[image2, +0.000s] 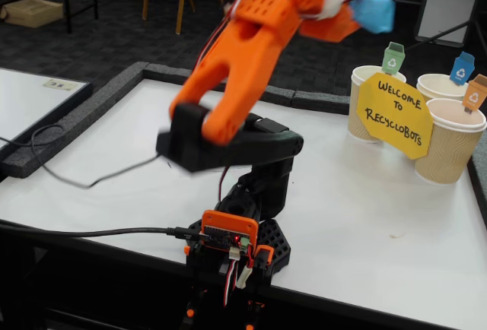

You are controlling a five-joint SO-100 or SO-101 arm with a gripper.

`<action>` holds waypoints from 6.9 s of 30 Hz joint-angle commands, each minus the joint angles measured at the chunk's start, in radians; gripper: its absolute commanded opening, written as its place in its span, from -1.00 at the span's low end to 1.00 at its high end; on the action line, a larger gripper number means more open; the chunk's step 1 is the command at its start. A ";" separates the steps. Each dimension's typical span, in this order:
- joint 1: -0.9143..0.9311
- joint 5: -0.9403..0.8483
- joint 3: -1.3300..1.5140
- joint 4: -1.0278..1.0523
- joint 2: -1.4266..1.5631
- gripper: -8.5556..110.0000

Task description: Sort rubbish by color.

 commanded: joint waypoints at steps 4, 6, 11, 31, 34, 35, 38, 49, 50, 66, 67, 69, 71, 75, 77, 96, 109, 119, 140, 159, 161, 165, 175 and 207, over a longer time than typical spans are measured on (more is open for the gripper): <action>0.118 0.002 -0.360 -0.124 -0.499 -0.85; 0.123 0.002 -0.463 -0.106 -0.629 -0.85; 0.123 0.002 -0.733 -0.048 -0.908 -0.85; 0.127 -0.020 -1.359 0.054 -1.459 -0.81; 0.133 -0.020 -1.408 0.069 -1.508 -0.80; 0.135 -0.020 -1.416 0.074 -1.520 -0.80; 0.140 -0.020 -1.424 0.075 -1.540 -0.76; 0.146 -0.020 -1.436 0.083 -1.565 -0.64; 0.146 -0.020 -1.436 0.083 -1.565 -0.63; 0.153 -0.021 -1.390 0.008 -1.565 -0.54; 0.155 -0.021 -1.390 0.009 -1.563 -0.55; 0.158 -0.021 -1.401 0.043 -1.552 -0.60; 0.158 -0.021 -1.385 0.078 -1.500 -0.63; 0.155 -0.021 -1.258 0.110 -1.298 -0.67; 0.144 -0.021 -1.161 0.110 -1.180 -0.68; -0.011 -0.023 -0.229 0.212 -0.213 -0.71; -0.454 -0.025 -0.009 0.390 0.130 -0.70; -1.031 -0.026 -0.054 0.472 0.132 -0.66; -1.252 -0.026 0.115 0.247 0.115 -0.66; -0.617 -0.138 0.169 0.127 0.063 -0.76; -0.528 -0.138 0.172 0.120 0.063 -0.76; -0.342 -0.138 0.179 0.103 0.064 -0.78; 0.061 -0.138 0.216 0.075 0.071 -0.76; -0.210 -0.126 0.382 0.063 0.465 -0.73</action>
